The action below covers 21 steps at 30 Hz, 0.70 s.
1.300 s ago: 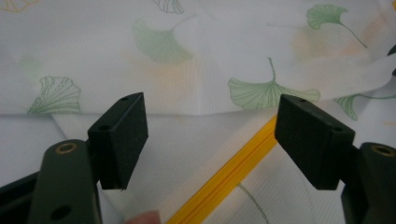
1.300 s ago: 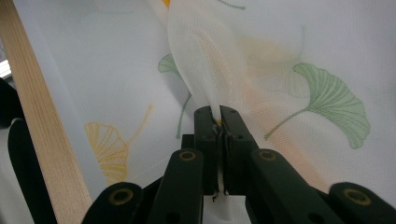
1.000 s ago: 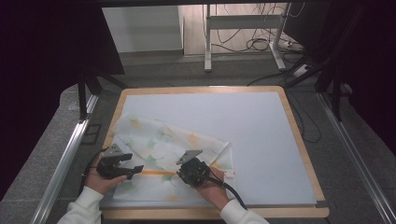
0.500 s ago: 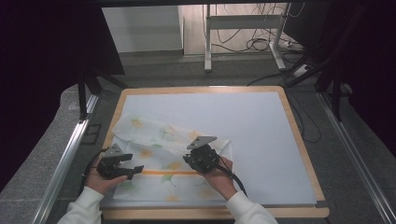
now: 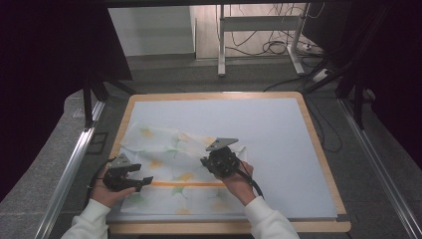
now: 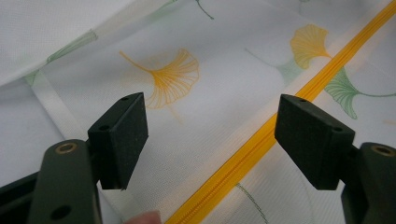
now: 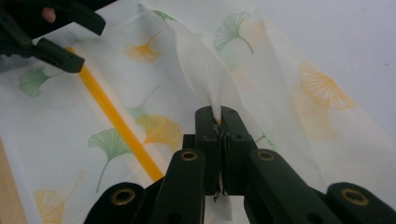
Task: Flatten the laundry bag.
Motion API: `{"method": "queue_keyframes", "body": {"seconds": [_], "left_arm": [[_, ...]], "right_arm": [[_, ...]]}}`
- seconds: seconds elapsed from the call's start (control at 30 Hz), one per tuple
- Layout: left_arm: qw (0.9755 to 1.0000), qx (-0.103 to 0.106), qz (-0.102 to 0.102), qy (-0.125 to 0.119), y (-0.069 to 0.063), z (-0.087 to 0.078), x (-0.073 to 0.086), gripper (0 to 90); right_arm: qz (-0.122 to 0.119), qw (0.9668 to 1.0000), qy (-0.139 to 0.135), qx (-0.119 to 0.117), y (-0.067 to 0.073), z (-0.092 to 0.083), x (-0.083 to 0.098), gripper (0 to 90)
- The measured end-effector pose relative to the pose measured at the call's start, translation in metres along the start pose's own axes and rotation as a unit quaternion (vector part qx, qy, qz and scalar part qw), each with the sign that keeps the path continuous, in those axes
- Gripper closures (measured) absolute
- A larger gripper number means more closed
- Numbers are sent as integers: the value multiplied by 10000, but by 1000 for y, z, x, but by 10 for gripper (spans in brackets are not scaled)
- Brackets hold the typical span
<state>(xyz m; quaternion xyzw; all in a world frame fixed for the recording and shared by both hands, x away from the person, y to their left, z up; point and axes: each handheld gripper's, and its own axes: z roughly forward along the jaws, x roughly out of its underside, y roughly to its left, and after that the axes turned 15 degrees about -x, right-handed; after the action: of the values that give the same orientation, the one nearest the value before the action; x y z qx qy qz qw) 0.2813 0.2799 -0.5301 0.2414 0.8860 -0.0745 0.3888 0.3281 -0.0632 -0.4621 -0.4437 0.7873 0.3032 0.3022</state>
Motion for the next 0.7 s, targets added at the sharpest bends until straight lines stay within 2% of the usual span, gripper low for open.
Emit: {"method": "queue_keyframes", "body": {"seconds": [0.27, 0.7], "left_arm": [[10000, 24, 24, -27, 0, 0, 0, 254], [10000, 34, 40, 8, -2, 1, -1, 254]], "right_arm": [[75, 9998, -25, 189, -17, -8, -12, 868], [331, 9989, -184, 262, -43, -13, -21, 868]]}}
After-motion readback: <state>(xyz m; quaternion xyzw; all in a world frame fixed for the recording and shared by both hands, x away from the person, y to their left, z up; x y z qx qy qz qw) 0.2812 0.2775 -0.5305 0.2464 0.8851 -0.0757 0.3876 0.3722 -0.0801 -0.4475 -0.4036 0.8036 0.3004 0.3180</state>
